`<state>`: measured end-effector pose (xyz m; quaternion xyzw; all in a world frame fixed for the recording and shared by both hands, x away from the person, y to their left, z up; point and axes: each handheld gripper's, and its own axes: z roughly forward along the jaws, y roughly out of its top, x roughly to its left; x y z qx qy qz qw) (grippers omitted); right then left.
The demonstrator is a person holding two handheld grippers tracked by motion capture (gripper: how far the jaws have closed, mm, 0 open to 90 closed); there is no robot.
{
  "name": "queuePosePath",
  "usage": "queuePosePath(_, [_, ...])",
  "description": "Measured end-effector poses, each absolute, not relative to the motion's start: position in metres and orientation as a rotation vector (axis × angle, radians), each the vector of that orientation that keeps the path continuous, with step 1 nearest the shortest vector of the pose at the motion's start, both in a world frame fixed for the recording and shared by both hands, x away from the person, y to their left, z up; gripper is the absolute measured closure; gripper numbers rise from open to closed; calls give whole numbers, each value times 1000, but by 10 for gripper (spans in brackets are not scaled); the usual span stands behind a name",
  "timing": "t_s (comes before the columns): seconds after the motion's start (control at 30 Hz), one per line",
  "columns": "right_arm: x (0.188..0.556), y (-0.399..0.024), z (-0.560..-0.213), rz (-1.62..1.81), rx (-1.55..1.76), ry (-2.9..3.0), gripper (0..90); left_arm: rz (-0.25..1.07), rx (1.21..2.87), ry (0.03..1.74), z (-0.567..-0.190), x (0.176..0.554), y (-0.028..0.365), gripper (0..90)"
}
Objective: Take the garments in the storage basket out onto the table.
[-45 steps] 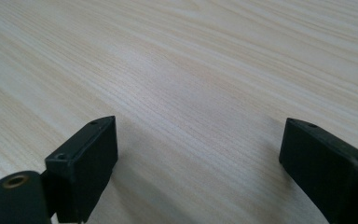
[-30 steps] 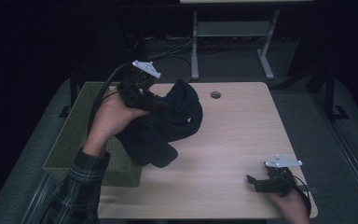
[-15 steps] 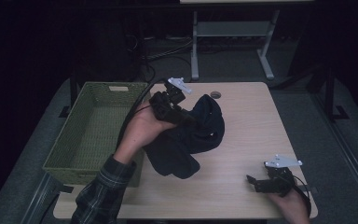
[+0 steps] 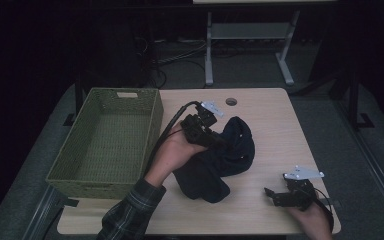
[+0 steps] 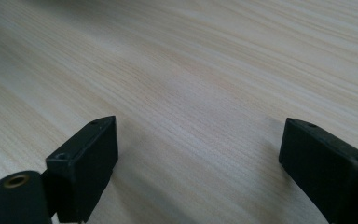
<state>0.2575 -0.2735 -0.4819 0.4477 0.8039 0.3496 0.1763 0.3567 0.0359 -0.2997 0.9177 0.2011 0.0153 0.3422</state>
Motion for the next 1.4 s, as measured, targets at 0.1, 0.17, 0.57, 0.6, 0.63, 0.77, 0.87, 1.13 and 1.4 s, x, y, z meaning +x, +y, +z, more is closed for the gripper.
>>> queuePosePath(0.1, [257,-273,-482,990,1271,2278,113,30,2398,520,-310,357,30,741])
queuePosePath(0.17, [257,-273,-482,991,1271,2279,113,19,2398,528,-319,358,26,741])
queuePosePath(0.57, [257,-273,-482,988,1264,2282,114,-29,2411,538,-365,366,7,741])
queuePosePath(0.6, [257,-273,-482,988,1264,2282,114,-37,2406,548,-369,367,6,741])
queuePosePath(0.63, [257,-273,-482,987,1264,2281,114,-40,2406,551,-371,369,6,741])
queuePosePath(0.77, [257,-273,-482,988,1267,2280,114,-38,2424,569,-382,373,4,740])
queuePosePath(0.87, [257,-273,-482,990,1267,2281,114,-30,2450,570,-392,375,3,740])
queuePosePath(1.13, [257,-273,-482,987,1266,2280,114,-14,2475,603,-417,382,0,739])
queuePosePath(1.4, [257,-273,-482,987,1266,2280,114,24,2523,605,-435,384,-6,734])
